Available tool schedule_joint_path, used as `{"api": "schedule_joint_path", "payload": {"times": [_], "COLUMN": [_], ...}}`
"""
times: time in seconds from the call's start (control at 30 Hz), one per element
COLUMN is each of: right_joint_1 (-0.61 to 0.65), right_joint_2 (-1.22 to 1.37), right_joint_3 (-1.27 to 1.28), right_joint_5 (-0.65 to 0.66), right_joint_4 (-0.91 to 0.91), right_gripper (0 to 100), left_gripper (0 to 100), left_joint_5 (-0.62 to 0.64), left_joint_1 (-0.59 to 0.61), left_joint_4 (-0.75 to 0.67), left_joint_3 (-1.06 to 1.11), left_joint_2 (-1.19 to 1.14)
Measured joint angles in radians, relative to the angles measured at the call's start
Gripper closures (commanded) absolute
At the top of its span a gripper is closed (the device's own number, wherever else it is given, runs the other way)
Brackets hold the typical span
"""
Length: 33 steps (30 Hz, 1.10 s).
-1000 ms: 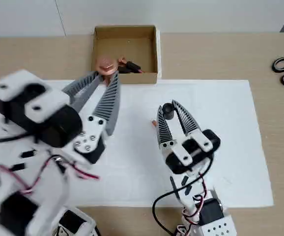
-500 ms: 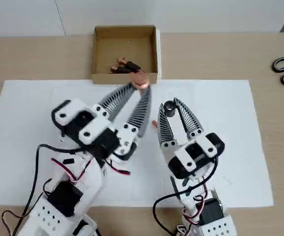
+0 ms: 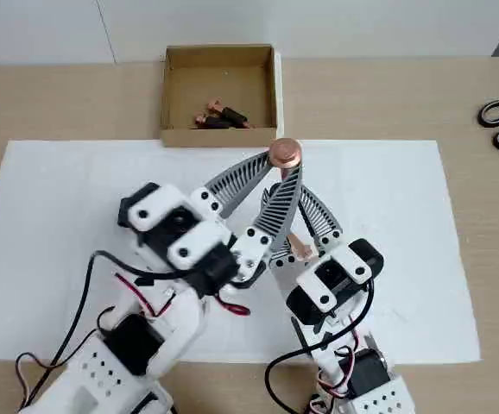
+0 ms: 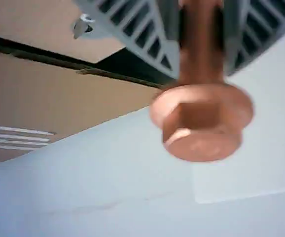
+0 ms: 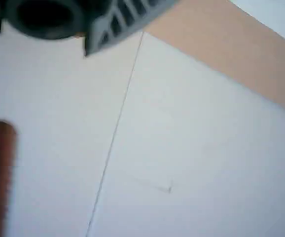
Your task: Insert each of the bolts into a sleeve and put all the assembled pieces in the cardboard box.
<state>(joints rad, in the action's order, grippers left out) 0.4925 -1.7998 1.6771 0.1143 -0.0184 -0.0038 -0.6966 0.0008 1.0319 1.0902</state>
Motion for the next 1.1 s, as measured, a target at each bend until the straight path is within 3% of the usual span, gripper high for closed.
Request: {"api": "schedule_joint_path", "payload": {"times": [0.13,0.3,0.7,1.1], "right_joint_1": [-0.002,-0.002,-0.002,-0.006], "right_joint_2": [0.000,0.000,0.000,0.002], "right_joint_3": [0.000,0.000,0.000,0.000], "right_joint_5": [0.000,0.000,0.000,0.000], "right_joint_4": [0.000,0.000,0.000,0.052], "right_gripper": [99.4,99.4,99.4,99.4], "left_gripper": [99,99,99,99], "left_joint_5": [-0.078,-0.086,0.095,0.160], "left_joint_1": [0.000,0.020,0.063,0.068], "left_joint_4": [-0.064,-0.051,0.031,0.149], "left_joint_3": [0.028,0.028,0.029,0.029], "left_joint_2": [-0.032,-0.032,-0.032,-0.026]}}
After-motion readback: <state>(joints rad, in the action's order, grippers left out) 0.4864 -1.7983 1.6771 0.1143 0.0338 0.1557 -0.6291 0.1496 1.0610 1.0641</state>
